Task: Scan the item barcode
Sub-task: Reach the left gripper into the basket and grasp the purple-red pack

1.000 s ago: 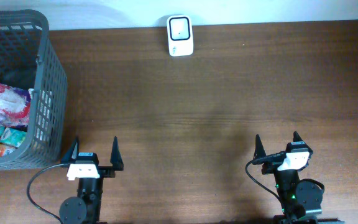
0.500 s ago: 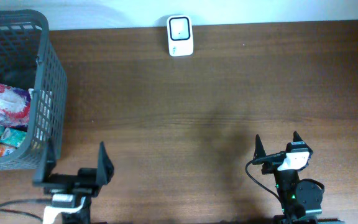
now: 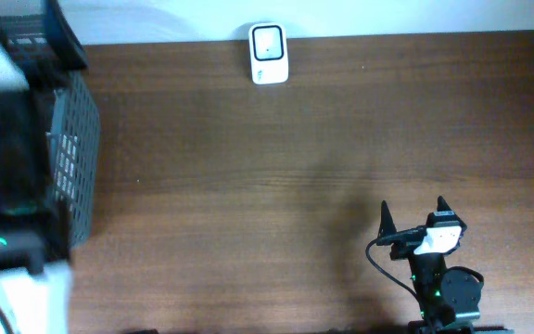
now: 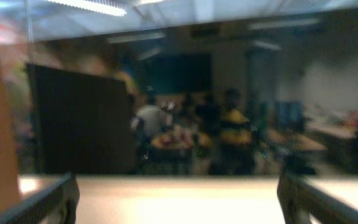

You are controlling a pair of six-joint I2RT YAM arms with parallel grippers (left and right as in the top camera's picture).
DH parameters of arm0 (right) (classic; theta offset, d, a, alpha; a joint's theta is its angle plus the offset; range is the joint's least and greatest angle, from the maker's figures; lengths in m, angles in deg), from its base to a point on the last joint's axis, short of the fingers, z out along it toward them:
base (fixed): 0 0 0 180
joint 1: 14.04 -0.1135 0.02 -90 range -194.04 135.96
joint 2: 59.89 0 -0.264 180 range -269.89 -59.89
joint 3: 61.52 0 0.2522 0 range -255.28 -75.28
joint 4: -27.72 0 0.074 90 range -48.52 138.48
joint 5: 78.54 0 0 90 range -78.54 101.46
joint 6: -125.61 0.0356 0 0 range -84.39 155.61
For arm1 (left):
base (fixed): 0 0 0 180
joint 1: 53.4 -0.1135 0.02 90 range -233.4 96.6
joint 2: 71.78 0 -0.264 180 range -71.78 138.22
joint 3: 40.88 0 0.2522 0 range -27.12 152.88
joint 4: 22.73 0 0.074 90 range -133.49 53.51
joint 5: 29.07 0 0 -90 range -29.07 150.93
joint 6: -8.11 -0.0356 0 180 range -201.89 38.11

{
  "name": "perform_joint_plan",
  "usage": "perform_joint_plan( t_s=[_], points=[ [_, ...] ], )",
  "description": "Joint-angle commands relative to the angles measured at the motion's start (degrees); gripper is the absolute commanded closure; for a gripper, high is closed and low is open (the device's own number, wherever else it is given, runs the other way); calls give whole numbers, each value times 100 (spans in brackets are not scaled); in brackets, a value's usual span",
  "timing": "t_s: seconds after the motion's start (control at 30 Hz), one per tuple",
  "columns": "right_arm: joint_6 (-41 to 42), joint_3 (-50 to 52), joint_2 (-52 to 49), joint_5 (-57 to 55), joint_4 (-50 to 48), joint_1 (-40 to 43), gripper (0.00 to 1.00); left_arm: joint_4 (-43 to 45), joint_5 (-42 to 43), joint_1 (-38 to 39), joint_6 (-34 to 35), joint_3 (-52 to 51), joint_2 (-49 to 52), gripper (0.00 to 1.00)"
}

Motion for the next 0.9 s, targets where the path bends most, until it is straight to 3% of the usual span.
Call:
perform_joint_plan(
  t_s=[0.0, 0.1, 0.17, 0.27, 0.4, 0.53, 0.6, 0.67, 0.77, 0.87],
  points=[
    [4, 48, 37, -33, 20, 37, 1, -2675, -72, -1064, -101, 2826, 1759, 1],
    [4, 48, 37, -33, 20, 37, 1, -5097, 570, -2026, -101, 4684, 3104, 1],
    [4, 48, 37, -33, 20, 37, 1, -5549, 435, -2433, -297, 4688, 3458, 1],
    [4, 48, 37, -33, 20, 37, 1, -6059, 437, -2677, -1182, 4684, 3847, 1],
    [4, 48, 37, -33, 20, 37, 1, -6118, 455, -2680, -1364, 4662, 4345, 1],
    [2, 48, 37, -33, 20, 37, 1, -6153, -350, -2667, -1368, 4662, 5049, 1],
    [4, 48, 37, -33, 22, 37, 1, -6247, -365, -2671, -1447, 4638, 5287, 1],
    [2, 48, 37, -33, 20, 37, 1, -6253, -376, -2664, -1864, 4457, 5436, 1],
    [4, 48, 37, -33, 20, 37, 1, -6210, -1215, -2629, -1928, 4179, 5668, 4],
    [2, 48, 37, -33, 20, 37, 1, -5947, -981, -2625, -2417, 3565, 5702, 5]
  ],
)
